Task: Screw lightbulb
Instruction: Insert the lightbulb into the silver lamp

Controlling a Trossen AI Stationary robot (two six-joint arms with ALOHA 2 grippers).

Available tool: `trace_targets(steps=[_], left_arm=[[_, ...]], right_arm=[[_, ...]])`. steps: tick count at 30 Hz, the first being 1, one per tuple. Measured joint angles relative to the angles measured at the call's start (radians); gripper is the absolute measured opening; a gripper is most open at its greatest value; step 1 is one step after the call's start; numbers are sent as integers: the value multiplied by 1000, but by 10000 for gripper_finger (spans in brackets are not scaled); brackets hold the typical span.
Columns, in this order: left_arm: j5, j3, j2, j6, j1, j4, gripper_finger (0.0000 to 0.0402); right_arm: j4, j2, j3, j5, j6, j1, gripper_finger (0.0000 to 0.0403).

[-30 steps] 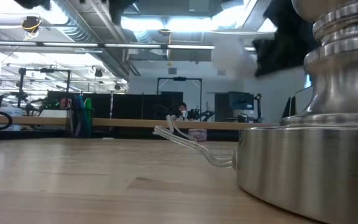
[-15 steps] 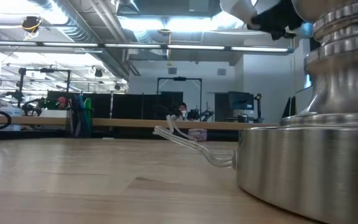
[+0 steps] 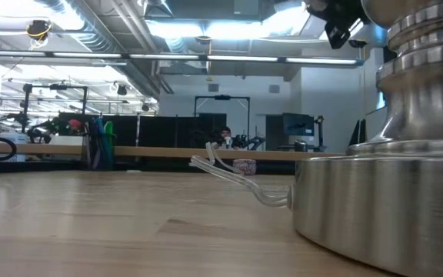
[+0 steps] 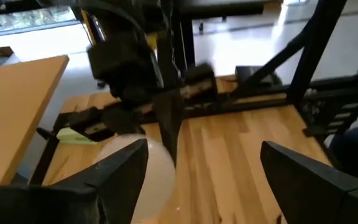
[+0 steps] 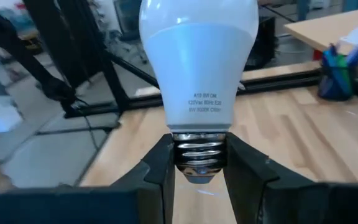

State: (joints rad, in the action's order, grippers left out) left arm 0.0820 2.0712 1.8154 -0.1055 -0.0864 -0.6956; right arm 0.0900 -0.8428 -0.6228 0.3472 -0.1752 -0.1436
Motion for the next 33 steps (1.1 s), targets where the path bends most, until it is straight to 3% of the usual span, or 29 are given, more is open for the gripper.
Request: trace_targets(steps=[16,20,25,33], left_arm=[[48,3,31,-156,45,8,299],[38,2,30,-140,56,-14,299],[-66,0,32,-95,65,-68,299],[-46,1,43,-93,69,-77,299]], right_arm=[[44,-40,0,42,-27,25,104],[111,-72,0,36,-26,47,104],[136,-76,0,7,-5,45,104],[136,-86,-1,1,-5,46,104]])
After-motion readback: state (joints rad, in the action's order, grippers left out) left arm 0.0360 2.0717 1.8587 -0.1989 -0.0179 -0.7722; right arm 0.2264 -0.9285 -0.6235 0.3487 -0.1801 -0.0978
